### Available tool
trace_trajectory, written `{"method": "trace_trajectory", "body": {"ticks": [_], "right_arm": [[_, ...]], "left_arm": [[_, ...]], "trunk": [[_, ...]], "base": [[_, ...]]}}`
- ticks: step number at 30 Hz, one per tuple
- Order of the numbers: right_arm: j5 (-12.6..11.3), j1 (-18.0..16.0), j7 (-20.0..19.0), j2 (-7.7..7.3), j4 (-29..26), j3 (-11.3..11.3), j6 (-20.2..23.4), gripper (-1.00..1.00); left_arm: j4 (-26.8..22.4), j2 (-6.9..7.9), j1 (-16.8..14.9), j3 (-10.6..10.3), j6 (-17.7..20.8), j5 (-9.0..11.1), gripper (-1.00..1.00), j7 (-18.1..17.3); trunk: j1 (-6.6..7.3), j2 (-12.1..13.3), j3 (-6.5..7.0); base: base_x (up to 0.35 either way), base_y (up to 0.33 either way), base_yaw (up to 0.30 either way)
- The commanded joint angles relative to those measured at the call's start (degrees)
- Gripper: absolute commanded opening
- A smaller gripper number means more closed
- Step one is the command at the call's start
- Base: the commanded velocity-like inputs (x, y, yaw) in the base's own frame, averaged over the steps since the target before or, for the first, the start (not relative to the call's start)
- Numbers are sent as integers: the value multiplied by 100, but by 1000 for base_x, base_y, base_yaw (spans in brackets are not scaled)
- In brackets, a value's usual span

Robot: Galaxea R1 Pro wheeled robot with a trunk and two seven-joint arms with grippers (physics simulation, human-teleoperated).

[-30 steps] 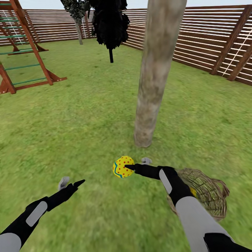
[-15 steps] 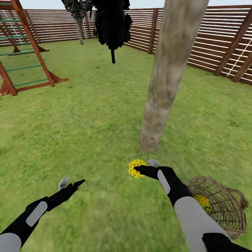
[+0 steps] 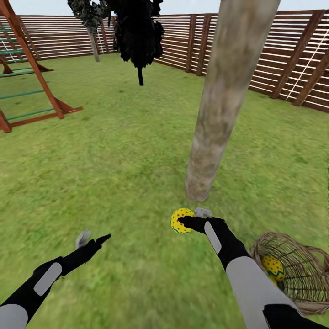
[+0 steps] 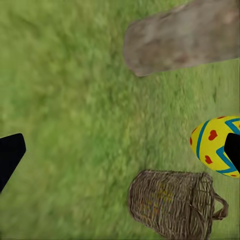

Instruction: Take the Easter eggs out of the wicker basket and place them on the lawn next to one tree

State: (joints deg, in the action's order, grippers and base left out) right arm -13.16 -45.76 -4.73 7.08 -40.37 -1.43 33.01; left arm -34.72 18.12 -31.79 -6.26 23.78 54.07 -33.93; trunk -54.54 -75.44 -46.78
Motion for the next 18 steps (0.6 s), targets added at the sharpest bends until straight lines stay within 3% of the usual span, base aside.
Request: {"method": "trace_trajectory", "body": {"ticks": [1, 9, 12, 18], "right_arm": [[-1, -3, -10, 4, -6, -15, 30, -100], [-10, -3, -10, 14, 3, -4, 30, -100], [-3, -3, -10, 128, 4, 23, 38, -100], [-2, 4, -10, 145, 3, 46, 30, -100]], "left_arm": [[1, 7, -2, -24, 31, 60, 100, 0], [1, 7, -2, -24, 31, 60, 100, 0], [1, 7, -2, -24, 31, 60, 100, 0], [1, 7, -2, -24, 39, 60, 100, -31]], "trunk": [[-1, -2, 2], [-1, -2, 24], [-1, -2, 25], [-1, -2, 60]], "base": [[137, 284, -191], [145, 284, -88], [142, 282, -13], [19, 200, -168]]}}
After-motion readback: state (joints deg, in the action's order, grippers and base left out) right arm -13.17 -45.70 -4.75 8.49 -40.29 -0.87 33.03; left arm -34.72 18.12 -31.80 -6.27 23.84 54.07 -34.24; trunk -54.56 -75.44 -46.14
